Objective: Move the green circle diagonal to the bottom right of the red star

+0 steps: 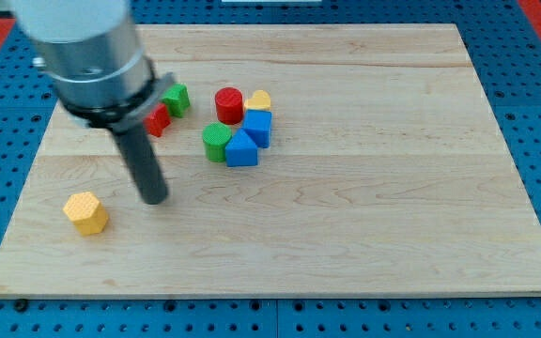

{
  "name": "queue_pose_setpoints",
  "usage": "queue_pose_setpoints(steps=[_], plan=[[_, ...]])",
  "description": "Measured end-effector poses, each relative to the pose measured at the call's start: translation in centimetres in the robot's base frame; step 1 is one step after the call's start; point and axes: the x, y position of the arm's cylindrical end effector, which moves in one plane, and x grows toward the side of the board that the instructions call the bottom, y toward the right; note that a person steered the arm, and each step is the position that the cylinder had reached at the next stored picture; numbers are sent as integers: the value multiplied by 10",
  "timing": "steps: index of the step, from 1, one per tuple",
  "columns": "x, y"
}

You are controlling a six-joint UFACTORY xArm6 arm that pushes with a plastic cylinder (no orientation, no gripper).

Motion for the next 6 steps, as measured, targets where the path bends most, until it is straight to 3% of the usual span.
queue_pose_setpoints(steps=[3, 4, 6], plan=[[-57, 80], [-94, 82], [-79, 46]])
